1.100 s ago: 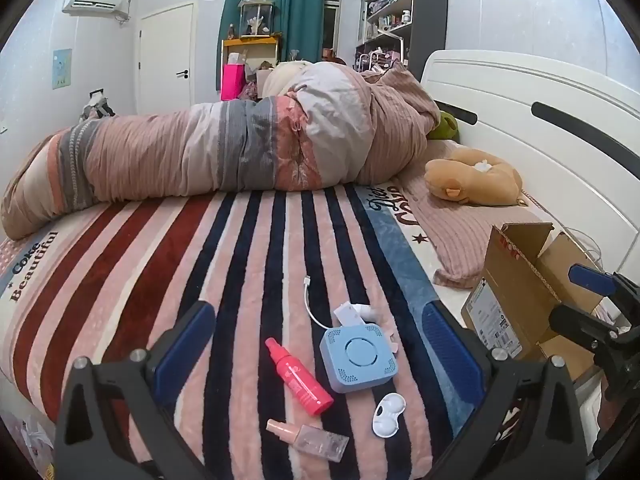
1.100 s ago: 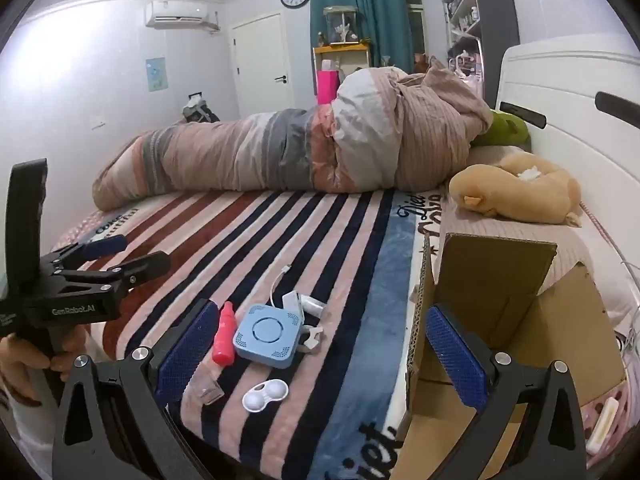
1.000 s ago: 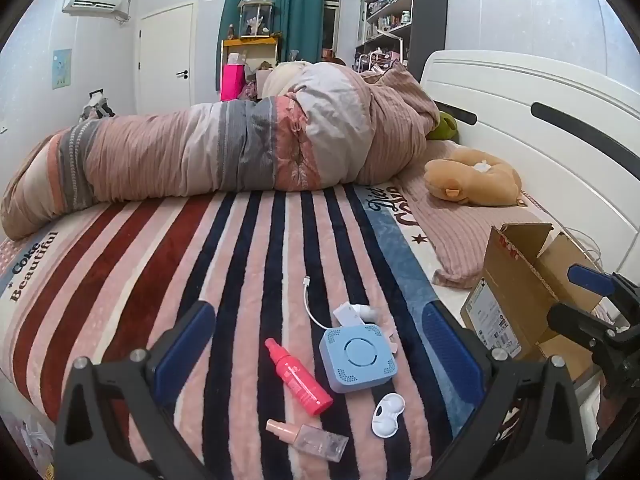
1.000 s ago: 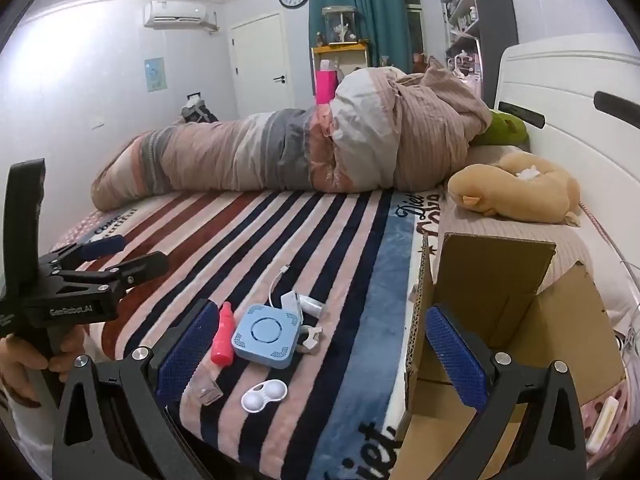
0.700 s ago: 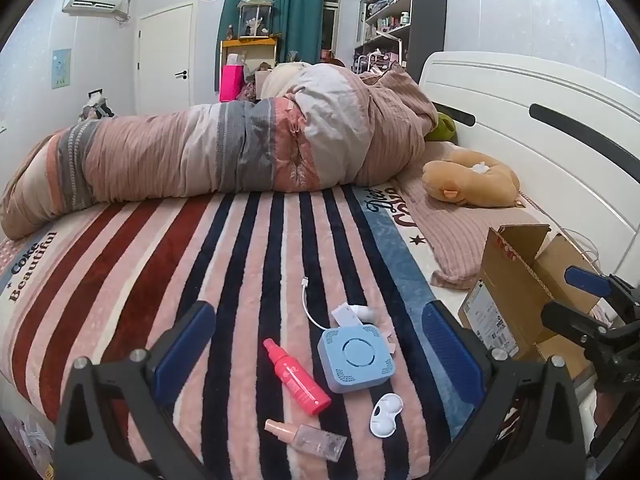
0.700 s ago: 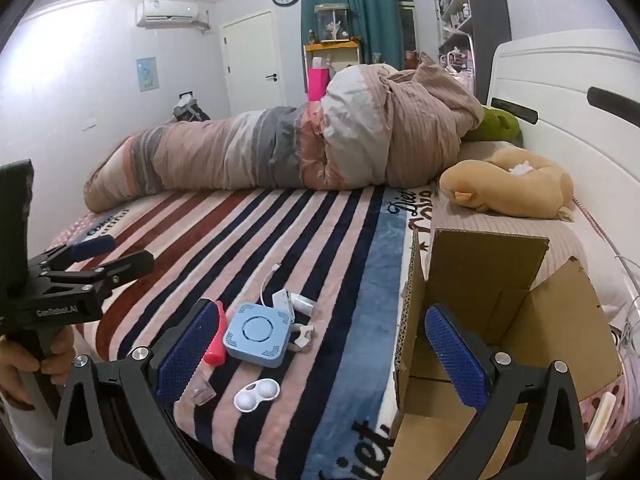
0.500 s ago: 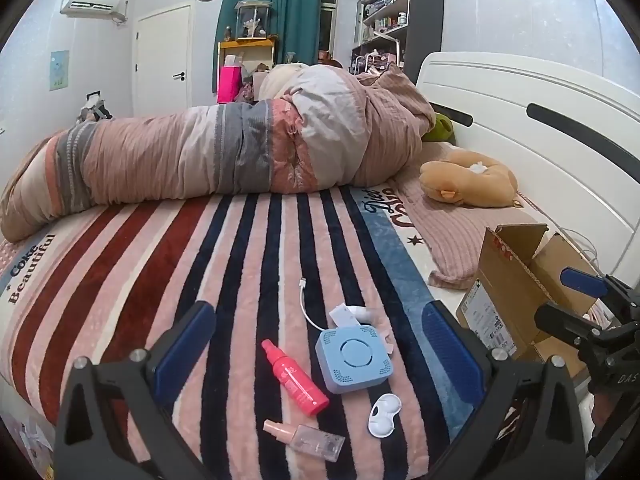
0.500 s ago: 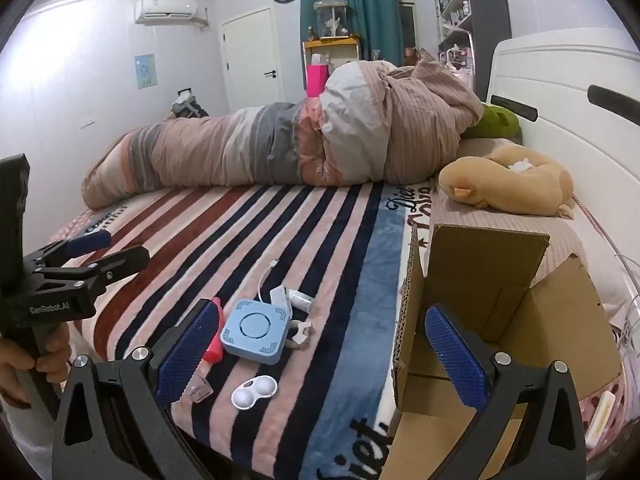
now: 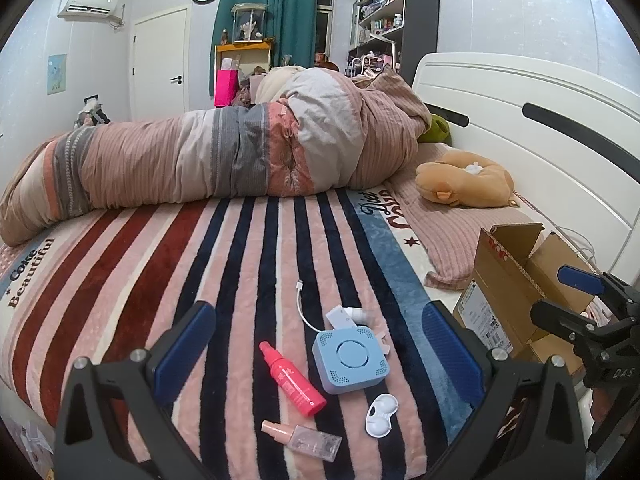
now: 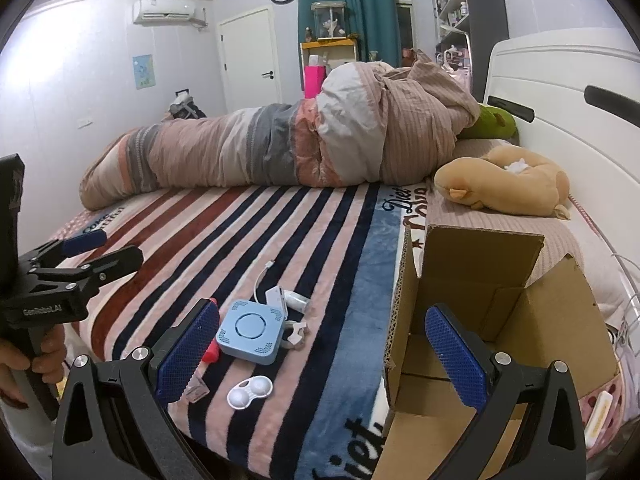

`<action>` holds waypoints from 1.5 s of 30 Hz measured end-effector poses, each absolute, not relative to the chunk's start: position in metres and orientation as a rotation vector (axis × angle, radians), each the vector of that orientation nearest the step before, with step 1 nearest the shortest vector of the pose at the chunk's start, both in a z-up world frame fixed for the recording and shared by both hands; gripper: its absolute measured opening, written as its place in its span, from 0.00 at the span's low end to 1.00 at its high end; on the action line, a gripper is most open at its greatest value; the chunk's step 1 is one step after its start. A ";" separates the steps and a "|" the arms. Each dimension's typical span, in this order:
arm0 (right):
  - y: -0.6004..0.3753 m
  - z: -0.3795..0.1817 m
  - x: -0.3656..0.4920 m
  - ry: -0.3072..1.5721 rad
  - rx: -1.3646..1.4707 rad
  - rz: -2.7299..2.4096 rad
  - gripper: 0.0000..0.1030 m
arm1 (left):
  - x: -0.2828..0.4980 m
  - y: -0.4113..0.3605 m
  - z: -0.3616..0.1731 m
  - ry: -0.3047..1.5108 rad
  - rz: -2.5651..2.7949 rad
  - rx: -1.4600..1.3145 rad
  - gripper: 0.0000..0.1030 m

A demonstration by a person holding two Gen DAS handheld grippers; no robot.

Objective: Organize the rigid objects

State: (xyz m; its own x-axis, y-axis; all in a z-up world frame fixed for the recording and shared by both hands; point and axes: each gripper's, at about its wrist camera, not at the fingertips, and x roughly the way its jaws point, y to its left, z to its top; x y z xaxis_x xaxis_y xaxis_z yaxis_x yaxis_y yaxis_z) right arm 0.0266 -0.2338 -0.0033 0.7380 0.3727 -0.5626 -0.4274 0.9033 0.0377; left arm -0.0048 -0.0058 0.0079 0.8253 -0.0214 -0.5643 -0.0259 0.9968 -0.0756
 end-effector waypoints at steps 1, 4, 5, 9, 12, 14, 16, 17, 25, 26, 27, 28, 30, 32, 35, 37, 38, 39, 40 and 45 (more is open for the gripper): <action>-0.234 -0.003 0.027 0.597 -0.094 0.440 1.00 | -0.005 -0.006 0.008 0.600 0.002 -0.081 1.00; -0.234 -0.003 0.026 0.593 -0.097 0.439 1.00 | -0.005 -0.006 0.008 0.600 0.004 -0.081 1.00; -0.234 -0.003 0.026 0.591 -0.100 0.439 1.00 | -0.005 -0.006 0.008 0.600 0.004 -0.081 1.00; -0.235 -0.003 0.026 0.590 -0.096 0.439 1.00 | -0.005 -0.007 0.010 0.600 -0.001 -0.078 1.00; -0.235 -0.004 0.026 0.590 -0.096 0.438 1.00 | -0.005 -0.007 0.010 0.599 -0.001 -0.078 1.00; -0.235 -0.003 0.026 0.590 -0.094 0.440 1.00 | -0.005 -0.008 0.011 0.599 -0.001 -0.077 1.00; -0.235 -0.003 0.026 0.588 -0.094 0.440 1.00 | -0.005 -0.009 0.011 0.600 -0.001 -0.071 1.00; -0.235 -0.003 0.026 0.586 -0.096 0.438 1.00 | -0.005 -0.010 0.011 0.601 0.000 -0.068 1.00; -0.235 -0.003 0.025 0.583 -0.095 0.433 1.00 | -0.006 -0.012 0.010 0.602 -0.005 -0.068 1.00; -0.235 -0.003 0.025 0.584 -0.094 0.433 1.00 | -0.005 -0.012 0.010 0.604 -0.004 -0.069 1.00; -0.236 -0.003 0.026 0.586 -0.093 0.434 1.00 | -0.005 -0.012 0.010 0.606 -0.003 -0.071 1.00; -0.236 -0.003 0.026 0.588 -0.093 0.432 1.00 | -0.005 -0.012 0.009 0.608 -0.003 -0.071 1.00; -0.235 -0.003 0.026 0.592 -0.099 0.430 1.00 | -0.004 -0.012 0.008 0.610 -0.006 -0.073 1.00; -0.233 -0.003 0.026 0.593 -0.105 0.429 1.00 | -0.003 -0.012 0.007 0.610 -0.008 -0.075 1.00; -0.230 -0.001 0.026 0.599 -0.109 0.430 1.00 | -0.001 -0.008 0.004 0.611 -0.019 -0.089 1.00; -0.228 0.000 0.026 0.599 -0.117 0.425 1.00 | 0.000 -0.002 0.001 0.610 -0.026 -0.100 1.00; -0.227 0.001 0.025 0.595 -0.126 0.418 1.00 | 0.001 0.002 0.000 0.609 -0.027 -0.106 1.00; -0.224 0.001 0.024 0.591 -0.135 0.411 1.00 | 0.001 0.005 -0.001 0.608 -0.027 -0.110 1.00; -0.221 0.003 0.023 0.586 -0.146 0.400 1.00 | 0.001 0.009 -0.003 0.607 -0.026 -0.114 1.00; -0.200 0.007 0.018 0.568 -0.213 0.372 1.00 | 0.004 0.031 -0.010 0.605 -0.024 -0.149 1.00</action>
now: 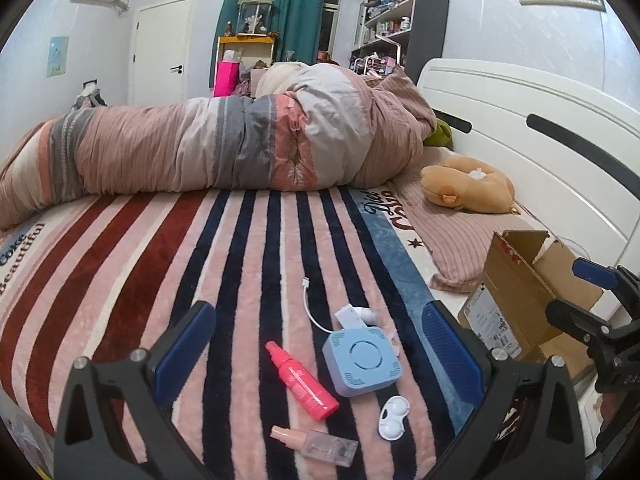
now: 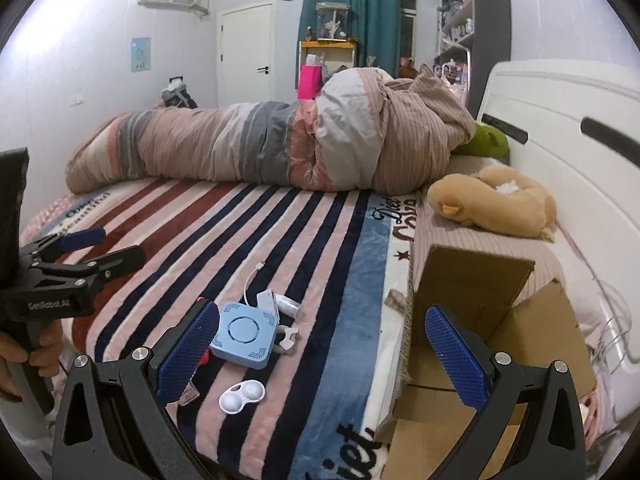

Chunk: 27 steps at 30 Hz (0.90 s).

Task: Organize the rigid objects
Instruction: 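Grasp the light-blue square speaker with the right gripper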

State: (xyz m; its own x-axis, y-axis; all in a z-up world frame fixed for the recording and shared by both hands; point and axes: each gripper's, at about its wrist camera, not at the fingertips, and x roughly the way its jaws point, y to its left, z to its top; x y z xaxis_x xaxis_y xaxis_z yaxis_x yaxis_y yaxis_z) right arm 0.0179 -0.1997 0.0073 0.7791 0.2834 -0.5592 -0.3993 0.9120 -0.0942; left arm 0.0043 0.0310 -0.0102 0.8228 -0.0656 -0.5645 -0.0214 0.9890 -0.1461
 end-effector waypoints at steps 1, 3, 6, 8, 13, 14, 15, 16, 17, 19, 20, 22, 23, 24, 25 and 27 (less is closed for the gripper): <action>-0.194 0.008 0.017 0.562 -0.233 0.368 1.00 | 0.005 0.036 -0.012 0.605 -0.018 -0.151 1.00; -0.180 0.008 0.018 0.557 -0.271 0.361 1.00 | 0.006 0.045 -0.014 0.608 0.004 -0.142 1.00; -0.160 0.003 0.021 0.562 -0.281 0.403 1.00 | 0.009 0.060 -0.019 0.610 0.031 -0.127 1.00; -0.148 -0.006 0.029 0.601 -0.264 0.456 1.00 | 0.013 0.070 -0.024 0.621 0.051 -0.121 1.00; -0.119 -0.046 0.051 0.728 -0.243 0.534 1.00 | 0.026 0.096 -0.044 0.673 0.080 -0.106 1.00; -0.115 -0.057 0.056 0.767 -0.227 0.556 1.00 | 0.028 0.100 -0.050 0.685 0.082 -0.107 1.00; -0.112 -0.068 0.062 0.806 -0.205 0.576 0.99 | 0.030 0.104 -0.054 0.693 0.082 -0.110 1.00; -0.108 -0.077 0.068 0.837 -0.184 0.588 0.99 | 0.032 0.106 -0.058 0.701 0.080 -0.115 1.00; -0.106 -0.089 0.074 0.875 -0.155 0.602 0.99 | 0.034 0.110 -0.065 0.712 0.073 -0.125 1.00; -0.104 -0.109 0.085 0.932 -0.106 0.614 0.97 | 0.037 0.113 -0.073 0.727 0.054 -0.139 1.00; -0.103 -0.117 0.090 0.955 -0.086 0.617 0.93 | 0.038 0.115 -0.076 0.731 0.042 -0.147 1.00; -0.104 -0.134 0.101 1.000 -0.051 0.608 0.92 | 0.040 0.118 -0.082 0.733 0.017 -0.167 1.00; -0.105 -0.138 0.104 1.013 -0.047 0.600 0.92 | 0.042 0.119 -0.085 0.734 0.004 -0.177 1.00; -0.105 -0.143 0.107 1.025 -0.044 0.590 0.92 | 0.042 0.119 -0.085 0.739 0.002 -0.183 1.00; -0.105 -0.148 0.111 1.041 -0.037 0.582 0.92 | 0.043 0.119 -0.087 0.742 0.002 -0.185 1.00; -0.103 -0.156 0.116 1.065 -0.017 0.581 0.88 | 0.045 0.120 -0.089 0.744 0.007 -0.185 1.00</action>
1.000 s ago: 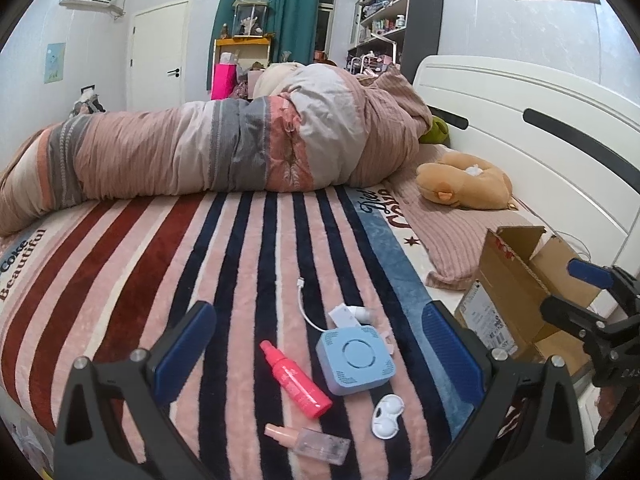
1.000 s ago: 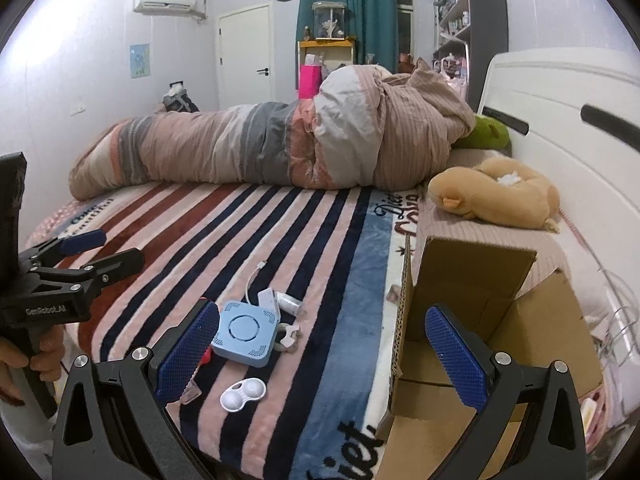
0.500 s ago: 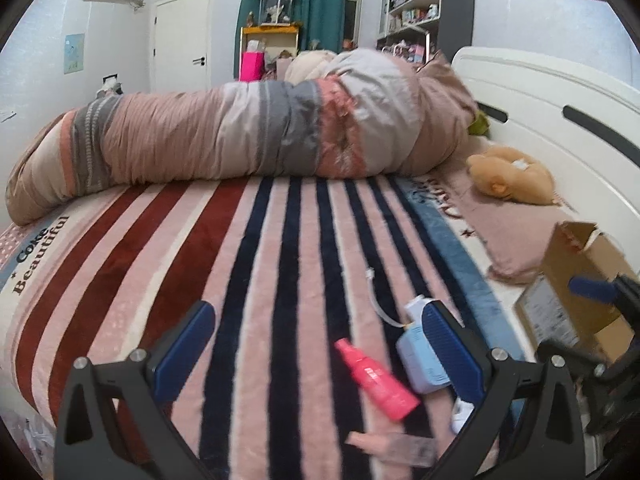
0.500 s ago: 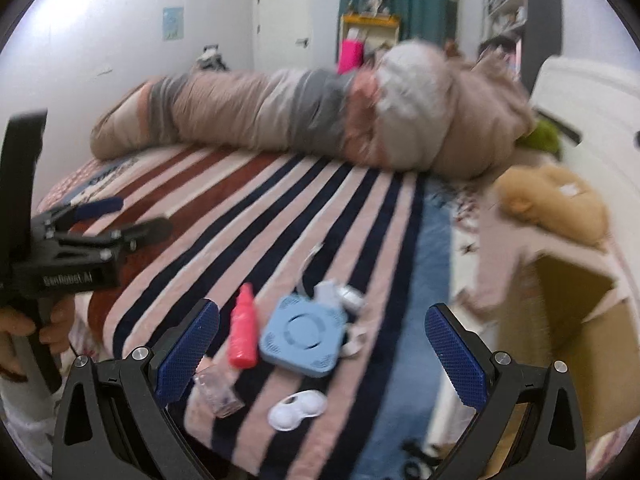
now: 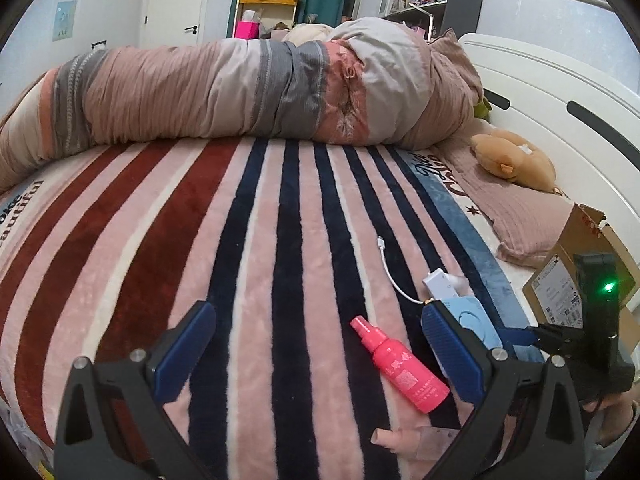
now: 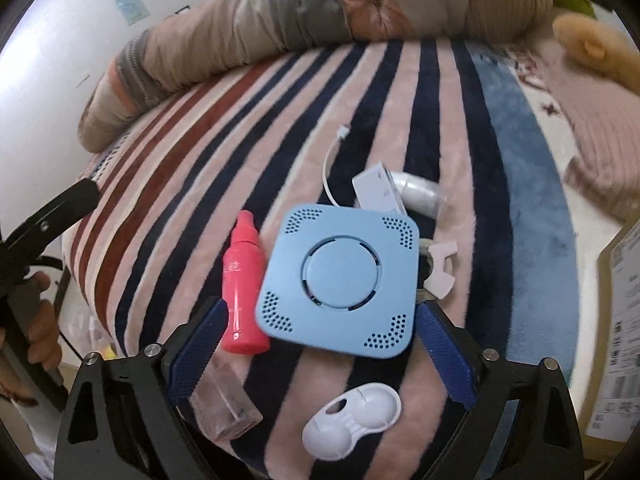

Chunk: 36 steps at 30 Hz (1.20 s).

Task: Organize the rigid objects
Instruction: 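Grasp the light-blue square speaker with the right gripper, then carry the speaker into the cardboard box and open the right gripper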

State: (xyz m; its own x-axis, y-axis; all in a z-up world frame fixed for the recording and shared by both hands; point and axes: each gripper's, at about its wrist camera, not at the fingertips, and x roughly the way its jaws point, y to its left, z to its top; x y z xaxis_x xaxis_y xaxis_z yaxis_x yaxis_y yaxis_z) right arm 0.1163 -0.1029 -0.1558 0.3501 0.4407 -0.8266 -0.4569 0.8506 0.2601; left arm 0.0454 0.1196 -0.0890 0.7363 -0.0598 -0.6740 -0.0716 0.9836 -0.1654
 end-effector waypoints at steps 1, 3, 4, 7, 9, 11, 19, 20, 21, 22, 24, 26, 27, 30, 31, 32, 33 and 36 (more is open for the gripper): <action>-0.102 -0.158 0.118 1.073 -0.018 0.576 0.88 | 0.046 0.120 -0.090 0.745 0.006 -0.189 1.00; -0.100 -0.162 0.122 1.071 -0.033 0.555 0.85 | 0.047 0.122 -0.092 0.743 -0.005 -0.200 1.00; -0.098 -0.164 0.124 1.074 -0.042 0.542 0.83 | 0.048 0.122 -0.093 0.743 -0.015 -0.208 1.00; -0.095 -0.168 0.129 1.080 -0.049 0.518 0.81 | 0.048 0.123 -0.095 0.748 -0.043 -0.216 1.00; -0.092 -0.167 0.131 1.071 -0.057 0.507 0.78 | 0.050 0.122 -0.096 0.750 -0.067 -0.217 1.00; -0.089 -0.166 0.132 1.069 -0.075 0.498 0.78 | 0.051 0.122 -0.097 0.749 -0.106 -0.230 1.00; -0.090 -0.159 0.123 1.008 -0.135 0.512 0.77 | 0.055 0.112 -0.099 0.770 -0.235 -0.259 0.99; -0.091 -0.157 0.119 0.991 -0.142 0.519 0.77 | 0.057 0.110 -0.099 0.775 -0.263 -0.273 0.99; -0.091 -0.153 0.115 0.969 -0.154 0.534 0.77 | 0.059 0.108 -0.099 0.779 -0.284 -0.285 0.99; -0.091 -0.149 0.112 0.952 -0.157 0.552 0.77 | 0.060 0.106 -0.099 0.784 -0.309 -0.300 0.99; -0.090 -0.139 0.106 0.917 -0.156 0.586 0.77 | 0.061 0.100 -0.095 0.785 -0.352 -0.321 0.99; -0.091 -0.124 0.095 0.863 -0.152 0.636 0.77 | 0.060 0.093 -0.086 0.772 -0.403 -0.337 0.99; -0.092 -0.115 0.089 0.831 -0.148 0.662 0.77 | 0.059 0.089 -0.080 0.762 -0.433 -0.344 0.99; -0.094 -0.086 0.071 0.728 -0.143 0.719 0.77 | 0.058 0.073 -0.060 0.733 -0.514 -0.352 0.97; -0.095 -0.076 0.065 0.689 -0.140 0.736 0.77 | 0.058 0.067 -0.053 0.727 -0.543 -0.359 0.95; -0.098 -0.069 0.060 0.659 -0.137 0.749 0.77 | 0.058 0.059 -0.044 0.722 -0.585 -0.371 0.91; -0.104 -0.058 0.053 0.612 -0.132 0.767 0.77 | 0.059 0.053 -0.037 0.718 -0.615 -0.378 0.85; -0.119 -0.037 0.039 0.519 -0.126 0.775 0.77 | 0.061 0.028 -0.013 0.702 -0.684 -0.358 0.66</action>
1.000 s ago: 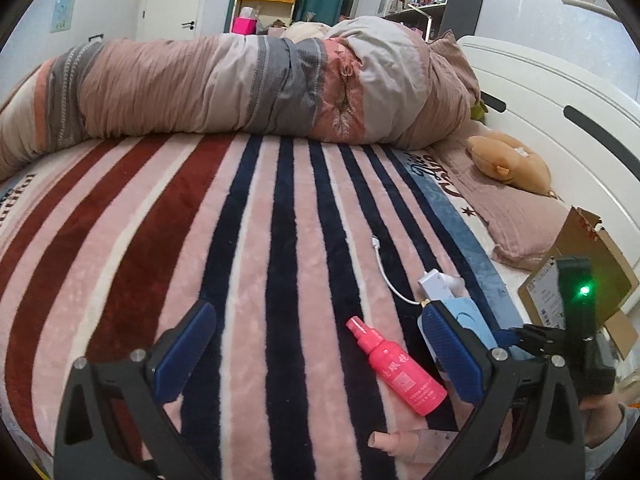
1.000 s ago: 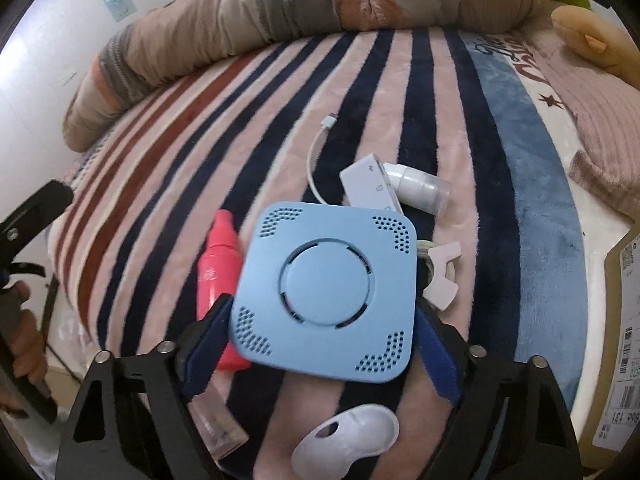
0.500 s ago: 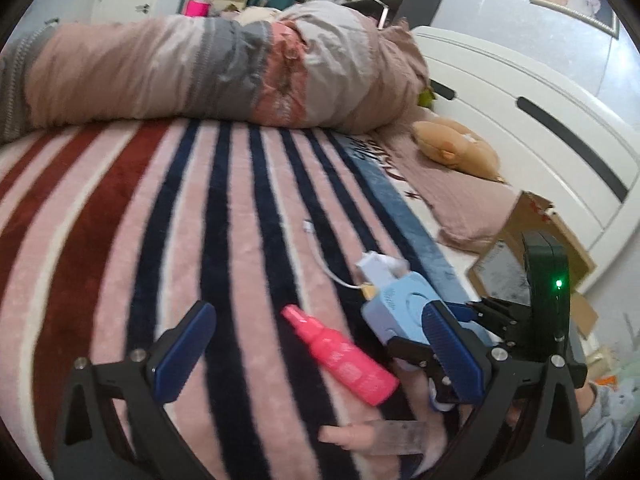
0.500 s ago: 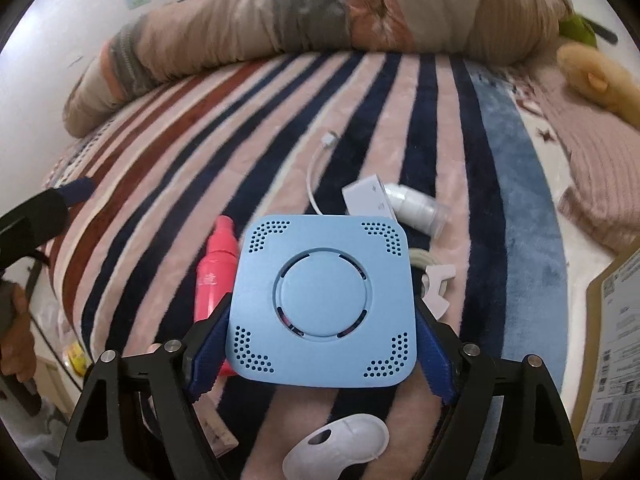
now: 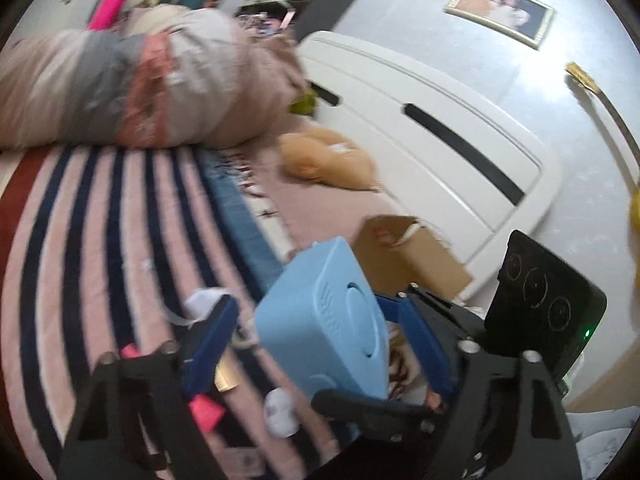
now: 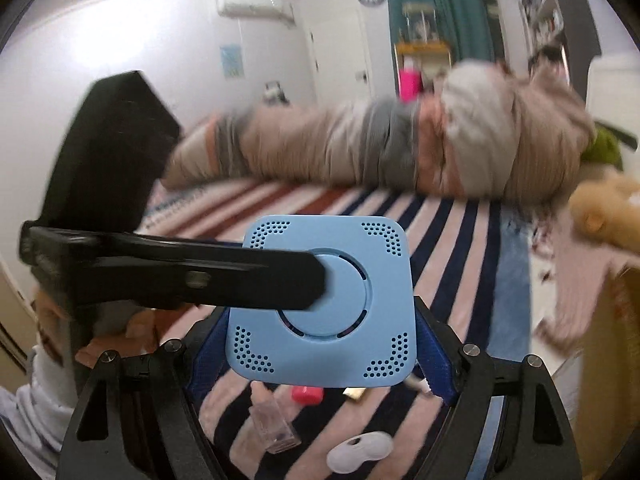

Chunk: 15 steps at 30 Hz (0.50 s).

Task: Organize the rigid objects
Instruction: 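Carry the speaker into the cardboard box and open the right gripper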

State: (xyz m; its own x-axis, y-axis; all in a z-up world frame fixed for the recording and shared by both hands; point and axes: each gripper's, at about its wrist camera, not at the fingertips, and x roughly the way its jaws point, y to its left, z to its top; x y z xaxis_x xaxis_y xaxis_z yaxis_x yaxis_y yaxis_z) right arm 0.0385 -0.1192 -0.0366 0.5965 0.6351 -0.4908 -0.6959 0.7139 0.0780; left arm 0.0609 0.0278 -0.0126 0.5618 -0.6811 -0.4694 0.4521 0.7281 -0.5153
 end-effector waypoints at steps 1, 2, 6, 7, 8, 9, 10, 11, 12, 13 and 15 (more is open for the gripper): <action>-0.126 -0.029 0.036 0.497 -0.125 0.767 0.77 | 0.061 0.015 -0.003 0.692 -0.696 -0.333 0.61; -0.133 -0.023 0.033 0.477 -0.119 0.758 0.77 | 0.062 0.004 0.006 0.684 -0.705 -0.310 0.49; -0.178 -0.006 0.028 0.422 -0.080 0.705 0.77 | 0.067 -0.047 0.031 0.670 -0.737 -0.202 0.38; -0.191 -0.002 0.029 0.414 -0.066 0.686 0.77 | 0.069 -0.063 0.037 0.664 -0.755 -0.173 0.37; -0.204 0.000 0.029 0.409 -0.056 0.659 0.77 | 0.073 -0.080 0.042 0.663 -0.776 -0.140 0.34; -0.217 0.002 0.030 0.408 -0.051 0.630 0.77 | 0.075 -0.093 0.044 0.666 -0.794 -0.115 0.32; -0.229 0.004 0.031 0.411 -0.048 0.598 0.77 | 0.078 -0.111 0.046 0.673 -0.819 -0.083 0.31; -0.240 0.005 0.035 0.419 -0.042 0.571 0.77 | 0.080 -0.130 0.047 0.681 -0.839 -0.050 0.30; -0.254 0.005 0.037 0.430 -0.025 0.543 0.77 | 0.081 -0.146 0.046 0.686 -0.849 -0.021 0.30; -0.267 0.004 0.042 0.446 -0.005 0.524 0.77 | 0.084 -0.159 0.044 0.696 -0.860 0.002 0.30; -0.290 0.001 0.047 0.483 0.034 0.499 0.77 | 0.091 -0.185 0.038 0.729 -0.888 0.033 0.30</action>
State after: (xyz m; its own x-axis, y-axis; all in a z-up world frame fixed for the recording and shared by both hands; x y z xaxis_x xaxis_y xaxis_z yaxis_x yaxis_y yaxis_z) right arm 0.0474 -0.2900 0.0012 0.7684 0.4681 -0.4363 -0.4522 0.8797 0.1474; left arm 0.0908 -0.1848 0.0381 0.4094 -0.6940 -0.5922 0.7158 0.6468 -0.2632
